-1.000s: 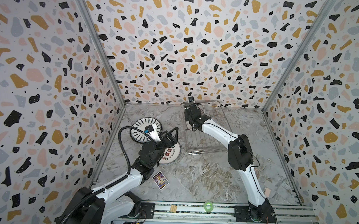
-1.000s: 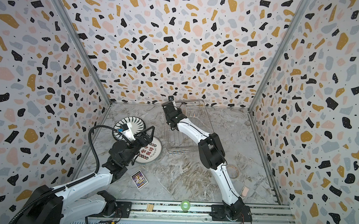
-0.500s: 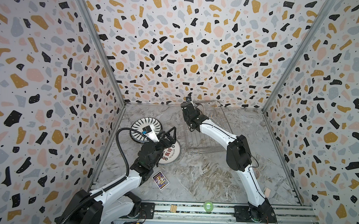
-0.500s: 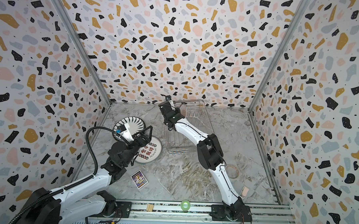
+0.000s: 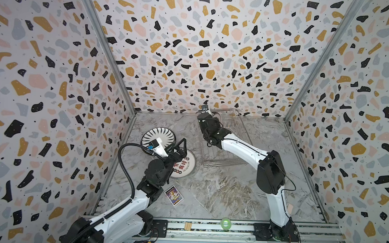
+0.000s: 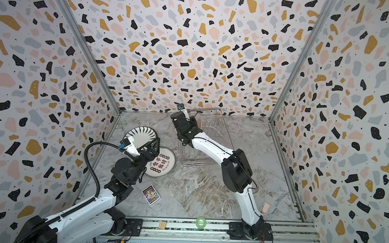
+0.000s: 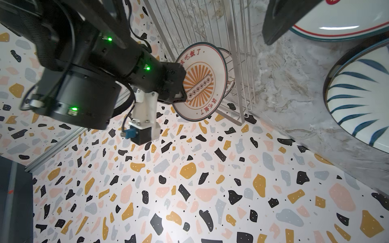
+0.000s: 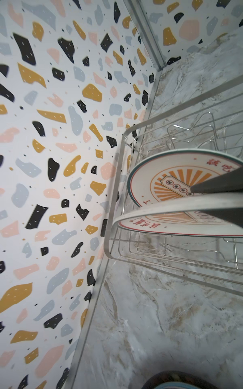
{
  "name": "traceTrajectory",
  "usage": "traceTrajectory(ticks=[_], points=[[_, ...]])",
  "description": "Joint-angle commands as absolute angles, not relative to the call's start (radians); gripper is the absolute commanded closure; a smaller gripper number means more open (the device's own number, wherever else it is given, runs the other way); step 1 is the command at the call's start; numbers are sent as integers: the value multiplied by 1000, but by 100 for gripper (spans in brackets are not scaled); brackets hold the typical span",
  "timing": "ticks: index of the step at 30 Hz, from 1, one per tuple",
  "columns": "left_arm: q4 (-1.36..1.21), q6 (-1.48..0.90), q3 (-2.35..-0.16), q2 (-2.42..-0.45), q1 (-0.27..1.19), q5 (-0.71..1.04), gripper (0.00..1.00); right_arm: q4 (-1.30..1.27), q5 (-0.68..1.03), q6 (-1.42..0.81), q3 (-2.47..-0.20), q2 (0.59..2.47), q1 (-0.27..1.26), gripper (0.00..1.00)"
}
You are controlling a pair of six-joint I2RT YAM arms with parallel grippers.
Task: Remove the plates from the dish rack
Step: 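Push the right gripper down between the sunburst plates in the rack, then close the right gripper on the nearer sunburst plate rim and lift it out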
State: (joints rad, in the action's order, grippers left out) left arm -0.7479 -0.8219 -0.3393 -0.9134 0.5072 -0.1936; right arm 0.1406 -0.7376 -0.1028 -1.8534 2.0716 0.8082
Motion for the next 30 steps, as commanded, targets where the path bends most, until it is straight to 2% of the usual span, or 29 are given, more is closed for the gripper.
traceTrajectory(ticks=[1, 6, 10, 13, 20, 24, 30], points=[[-786, -795, -321, -899, 511, -194, 0, 25, -793, -68, -1805, 1941, 821, 98], [-831, -770, -311, -902, 511, -141, 0, -80, -751, -58, -1618, 1788, 824, 98], [-853, -742, -318, -902, 511, -95, 1, -153, -612, -44, -1461, 1652, 817, 98], [-864, -717, -328, -906, 511, -60, 0, -191, -474, -69, -1349, 1554, 789, 98], [-1050, -640, -307, -952, 511, 104, 0, -413, -6, -146, -1023, 1333, 614, 100], [-1077, -596, -327, -1008, 512, 198, 0, -479, 137, -181, -941, 1287, 530, 100], [-1189, -515, -270, -1023, 518, 276, 0, -681, 485, -321, -804, 1251, 383, 100]])
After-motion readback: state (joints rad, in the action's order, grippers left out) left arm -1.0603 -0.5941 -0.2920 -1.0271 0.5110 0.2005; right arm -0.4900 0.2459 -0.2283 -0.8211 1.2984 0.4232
